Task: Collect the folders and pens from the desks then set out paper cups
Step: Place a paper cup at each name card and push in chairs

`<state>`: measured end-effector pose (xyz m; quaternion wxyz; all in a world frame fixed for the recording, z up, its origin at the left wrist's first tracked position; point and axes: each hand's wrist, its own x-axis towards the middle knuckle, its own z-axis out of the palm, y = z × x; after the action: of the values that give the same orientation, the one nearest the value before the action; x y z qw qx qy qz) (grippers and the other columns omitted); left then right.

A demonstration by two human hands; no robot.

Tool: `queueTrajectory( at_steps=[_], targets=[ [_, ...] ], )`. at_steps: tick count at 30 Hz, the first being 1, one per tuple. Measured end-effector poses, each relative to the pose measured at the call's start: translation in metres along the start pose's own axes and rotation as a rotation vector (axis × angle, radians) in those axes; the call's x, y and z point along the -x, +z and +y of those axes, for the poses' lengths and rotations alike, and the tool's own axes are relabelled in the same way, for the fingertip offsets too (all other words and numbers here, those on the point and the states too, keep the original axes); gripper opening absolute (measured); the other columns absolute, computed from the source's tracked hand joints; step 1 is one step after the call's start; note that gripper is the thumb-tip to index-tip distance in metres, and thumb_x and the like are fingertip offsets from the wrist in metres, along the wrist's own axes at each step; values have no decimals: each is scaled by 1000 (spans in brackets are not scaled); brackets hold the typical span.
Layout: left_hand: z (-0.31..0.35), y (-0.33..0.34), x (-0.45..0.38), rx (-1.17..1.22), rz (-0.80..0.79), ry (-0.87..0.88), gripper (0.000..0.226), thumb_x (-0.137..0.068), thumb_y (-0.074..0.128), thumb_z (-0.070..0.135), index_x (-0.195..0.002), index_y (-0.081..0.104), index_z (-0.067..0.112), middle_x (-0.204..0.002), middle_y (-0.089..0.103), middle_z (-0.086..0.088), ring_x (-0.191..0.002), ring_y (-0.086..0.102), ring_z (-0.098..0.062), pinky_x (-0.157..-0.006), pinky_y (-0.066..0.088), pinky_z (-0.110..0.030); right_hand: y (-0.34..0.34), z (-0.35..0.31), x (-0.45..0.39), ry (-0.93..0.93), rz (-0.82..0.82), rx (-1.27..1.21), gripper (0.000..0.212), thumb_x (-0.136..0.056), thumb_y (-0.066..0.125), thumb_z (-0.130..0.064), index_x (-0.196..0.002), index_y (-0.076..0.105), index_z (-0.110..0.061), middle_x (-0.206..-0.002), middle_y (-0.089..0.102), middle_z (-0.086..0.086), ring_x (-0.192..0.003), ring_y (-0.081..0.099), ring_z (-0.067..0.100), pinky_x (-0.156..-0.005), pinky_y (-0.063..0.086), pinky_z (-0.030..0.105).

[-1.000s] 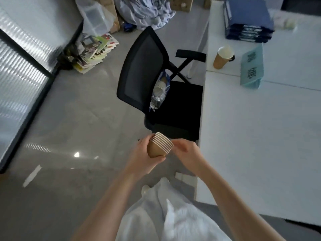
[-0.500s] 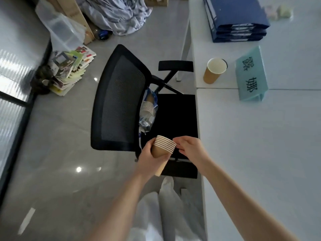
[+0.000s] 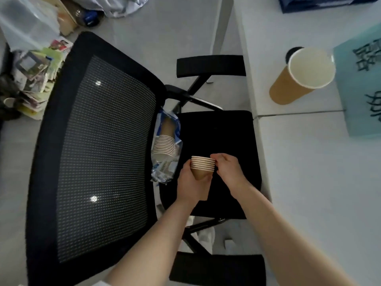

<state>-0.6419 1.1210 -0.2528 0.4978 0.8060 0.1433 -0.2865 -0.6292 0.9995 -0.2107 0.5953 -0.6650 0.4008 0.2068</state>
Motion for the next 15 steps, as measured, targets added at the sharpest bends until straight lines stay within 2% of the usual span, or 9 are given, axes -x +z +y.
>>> queueTrajectory(
  at_steps=[4,6,9,12,15],
  targets=[
    [-21,13,-52,-61,-25,22,58,-78,77,34,-127,49,21,-106,64,5,-94,64,-13,-82,54,-31,23,12,-52,50,87,-52,27,-97,46,-32,-88,68,-17,-86,66,4,-89,64,25,-82,52,39],
    [-31,19,-69,-55,-47,16,58,-78,76,35,-127,48,22,-107,64,5,-96,65,-14,-80,55,-31,33,18,-71,76,155,-67,30,-98,44,-31,-94,68,-14,-92,66,8,-89,64,26,-82,52,39],
    [-45,19,-80,-118,-58,-5,63,-79,73,42,-132,45,20,-113,62,4,-98,63,-12,-80,53,-29,40,24,-79,105,151,-42,35,-100,40,-34,-104,66,-11,-98,66,12,-90,63,28,-84,52,41],
    [-58,19,-84,-179,-34,-53,76,-76,63,58,-137,37,21,-121,62,-5,-100,63,-19,-83,56,-41,41,28,-78,92,156,70,38,-102,34,-32,-96,62,-7,-89,63,10,-84,61,28,-78,51,38],
    [-57,18,-75,-237,-9,-102,81,-86,61,50,-147,25,11,-137,52,-13,-116,57,-30,-93,50,-46,37,29,-69,102,146,126,30,-101,34,-27,-89,56,-11,-82,56,6,-77,55,22,-70,44,32]
  ],
)
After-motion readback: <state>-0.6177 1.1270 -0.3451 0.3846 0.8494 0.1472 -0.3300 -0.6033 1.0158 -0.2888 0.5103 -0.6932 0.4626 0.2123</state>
